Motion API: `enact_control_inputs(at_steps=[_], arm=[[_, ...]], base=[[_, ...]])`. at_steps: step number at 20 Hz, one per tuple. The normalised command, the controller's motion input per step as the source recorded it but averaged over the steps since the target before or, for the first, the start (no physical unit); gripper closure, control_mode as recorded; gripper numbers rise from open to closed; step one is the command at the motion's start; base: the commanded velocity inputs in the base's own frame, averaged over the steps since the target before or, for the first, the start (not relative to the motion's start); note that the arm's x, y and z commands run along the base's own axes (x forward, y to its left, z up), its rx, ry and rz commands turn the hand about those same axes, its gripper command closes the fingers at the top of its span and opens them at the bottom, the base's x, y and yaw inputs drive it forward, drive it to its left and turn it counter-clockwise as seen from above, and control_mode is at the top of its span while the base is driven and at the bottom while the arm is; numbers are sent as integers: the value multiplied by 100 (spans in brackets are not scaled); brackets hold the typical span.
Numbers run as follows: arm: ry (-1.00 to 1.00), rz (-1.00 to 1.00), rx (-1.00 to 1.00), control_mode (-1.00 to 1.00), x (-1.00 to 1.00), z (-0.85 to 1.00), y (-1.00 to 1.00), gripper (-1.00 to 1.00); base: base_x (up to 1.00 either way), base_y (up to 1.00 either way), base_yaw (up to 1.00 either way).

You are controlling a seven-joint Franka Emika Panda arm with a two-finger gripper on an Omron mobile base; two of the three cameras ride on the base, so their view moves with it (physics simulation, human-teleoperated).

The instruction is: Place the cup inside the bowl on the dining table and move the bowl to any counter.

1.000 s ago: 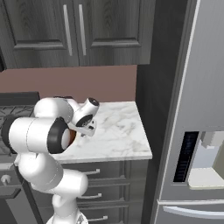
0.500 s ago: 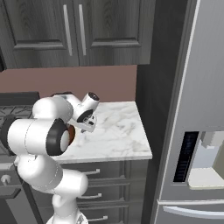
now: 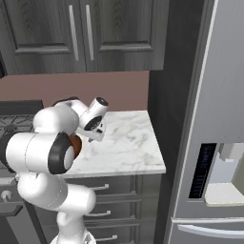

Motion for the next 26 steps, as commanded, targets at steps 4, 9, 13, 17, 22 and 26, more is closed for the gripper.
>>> enact_control_inputs(at_steps=[4, 9, 13, 17, 22, 26], arm=[[0, 0, 0, -100, -6, 24, -10, -100], [0, 0, 0, -100, -41, 13, -15, -100], [-1, 0, 0, -100, -38, 3, -18, -100], [0, 0, 0, -100, -41, 0, -11, -100], [-1, 0, 0, -100, -55, 0, -8, -100], [-3, 0, 0, -100, -49, 6, -1, -100]], base=[[0, 0, 0], [0, 0, 0], [0, 0, 0], [0, 0, 0], [0, 0, 0], [0, 0, 0]])
